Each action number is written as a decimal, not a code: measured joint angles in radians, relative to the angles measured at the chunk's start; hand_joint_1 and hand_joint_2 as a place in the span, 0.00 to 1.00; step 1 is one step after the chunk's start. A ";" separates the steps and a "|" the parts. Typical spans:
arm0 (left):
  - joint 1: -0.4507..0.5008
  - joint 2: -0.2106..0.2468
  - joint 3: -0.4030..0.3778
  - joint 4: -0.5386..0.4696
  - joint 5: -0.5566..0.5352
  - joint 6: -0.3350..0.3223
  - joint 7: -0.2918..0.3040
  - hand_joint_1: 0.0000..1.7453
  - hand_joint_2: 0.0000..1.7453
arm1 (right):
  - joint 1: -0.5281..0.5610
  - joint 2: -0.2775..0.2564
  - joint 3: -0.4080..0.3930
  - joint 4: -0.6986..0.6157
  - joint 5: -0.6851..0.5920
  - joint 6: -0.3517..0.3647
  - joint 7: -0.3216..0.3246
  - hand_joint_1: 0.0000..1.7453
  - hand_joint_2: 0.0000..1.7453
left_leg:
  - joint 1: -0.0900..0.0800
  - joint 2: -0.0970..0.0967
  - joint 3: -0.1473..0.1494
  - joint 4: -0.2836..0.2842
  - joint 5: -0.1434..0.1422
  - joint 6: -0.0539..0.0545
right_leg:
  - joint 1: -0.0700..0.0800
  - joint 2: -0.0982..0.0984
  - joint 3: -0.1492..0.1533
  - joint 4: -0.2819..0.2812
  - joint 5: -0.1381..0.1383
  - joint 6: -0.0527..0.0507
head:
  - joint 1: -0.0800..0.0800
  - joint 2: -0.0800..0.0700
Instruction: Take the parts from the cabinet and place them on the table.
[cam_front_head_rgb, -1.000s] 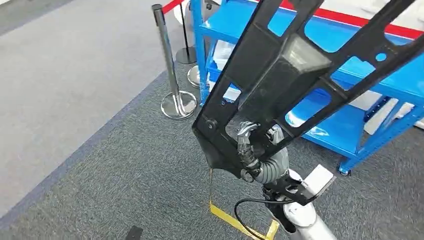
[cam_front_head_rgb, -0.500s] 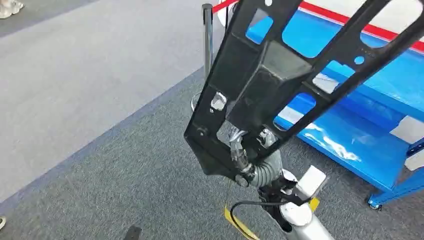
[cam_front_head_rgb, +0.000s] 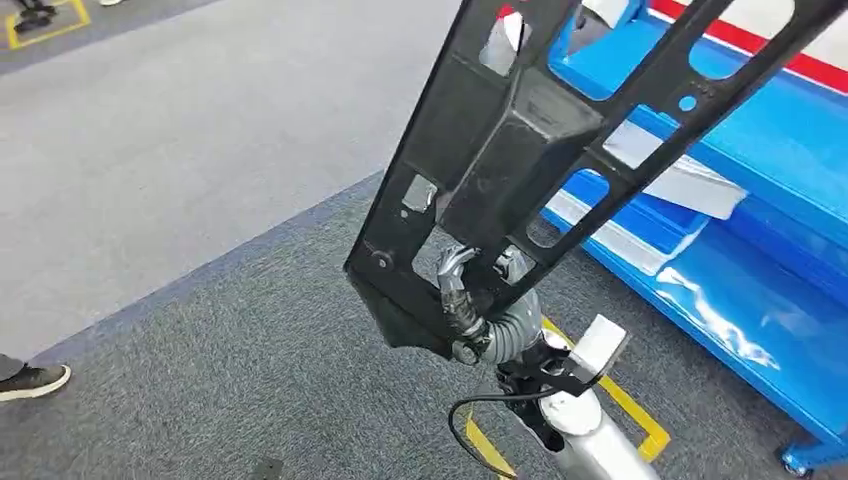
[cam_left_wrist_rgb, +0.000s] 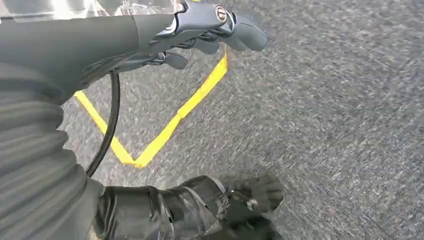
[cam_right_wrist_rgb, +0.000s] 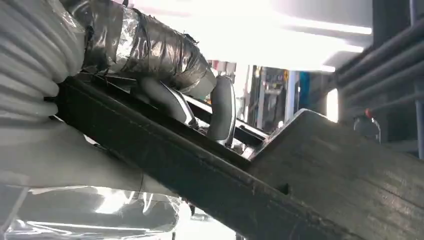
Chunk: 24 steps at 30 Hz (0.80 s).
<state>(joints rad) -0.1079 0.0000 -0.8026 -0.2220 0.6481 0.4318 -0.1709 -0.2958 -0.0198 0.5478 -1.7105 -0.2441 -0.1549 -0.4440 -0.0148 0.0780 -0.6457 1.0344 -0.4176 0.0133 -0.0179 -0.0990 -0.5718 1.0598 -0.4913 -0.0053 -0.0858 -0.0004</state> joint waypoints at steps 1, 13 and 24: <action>-0.001 0.000 0.000 0.000 -0.002 -0.002 0.000 0.00 1.00 | 0.000 0.000 0.000 0.001 0.003 -0.001 0.000 1.00 1.00 | -0.001 -0.016 -0.004 0.000 0.000 0.008 | -0.001 -0.009 0.002 -0.005 0.000 0.006 | -0.002 0.000; 0.008 0.007 -0.011 0.001 -0.041 -0.013 -0.029 0.00 1.00 | 0.034 -0.012 0.006 -0.016 0.044 -0.069 0.036 1.00 1.00 | 0.019 -0.169 0.028 -0.016 -0.001 0.026 | -0.011 0.117 -0.068 0.084 0.024 0.035 | 0.011 0.000; -0.031 0.007 -0.037 0.001 -0.076 -0.031 -0.036 0.00 1.00 | 0.061 -0.032 0.006 -0.101 0.081 -0.131 0.072 1.00 1.00 | 0.035 -0.089 -0.132 0.248 -0.106 -0.040 | -0.015 0.085 -0.011 -0.012 0.027 -0.001 | -0.002 0.000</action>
<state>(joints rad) -0.1386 0.0072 -0.8396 -0.2213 0.5722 0.4005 -0.2068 -0.2353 -0.0519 0.5535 -1.8116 -0.1629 -0.2857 -0.3715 0.0205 -0.0107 -0.7778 1.2825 -0.5235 -0.0270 -0.0325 -0.0138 -0.5832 1.0476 -0.4648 -0.0067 -0.0874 -0.0004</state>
